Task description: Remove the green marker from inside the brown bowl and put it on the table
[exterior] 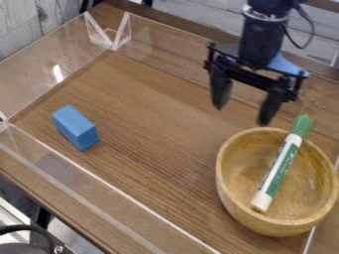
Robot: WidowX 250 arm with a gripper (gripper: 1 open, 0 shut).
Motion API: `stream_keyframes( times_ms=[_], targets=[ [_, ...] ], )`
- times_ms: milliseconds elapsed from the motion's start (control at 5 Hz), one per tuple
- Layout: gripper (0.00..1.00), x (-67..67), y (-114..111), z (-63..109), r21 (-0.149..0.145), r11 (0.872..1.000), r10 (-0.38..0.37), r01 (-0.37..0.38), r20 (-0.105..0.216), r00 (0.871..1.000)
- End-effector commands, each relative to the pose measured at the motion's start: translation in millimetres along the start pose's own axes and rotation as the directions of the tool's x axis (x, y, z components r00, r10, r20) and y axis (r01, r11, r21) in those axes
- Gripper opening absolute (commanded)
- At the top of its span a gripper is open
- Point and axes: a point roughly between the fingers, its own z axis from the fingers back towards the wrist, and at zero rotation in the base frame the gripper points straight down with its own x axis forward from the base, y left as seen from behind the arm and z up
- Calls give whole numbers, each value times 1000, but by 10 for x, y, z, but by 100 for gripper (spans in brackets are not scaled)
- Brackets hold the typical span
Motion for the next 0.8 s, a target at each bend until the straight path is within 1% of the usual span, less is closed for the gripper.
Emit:
stream_keyframes(
  times_ms=[0, 200, 600],
  targets=[
    [100, -28, -247, 172, -34, 999, -10, 13, 86, 996],
    [100, -64, -399, 162, -44, 998, -29, 34, 97, 995],
    [100, -51, -447, 127, -57, 997, -49, 56, 131, 990]
  ],
)
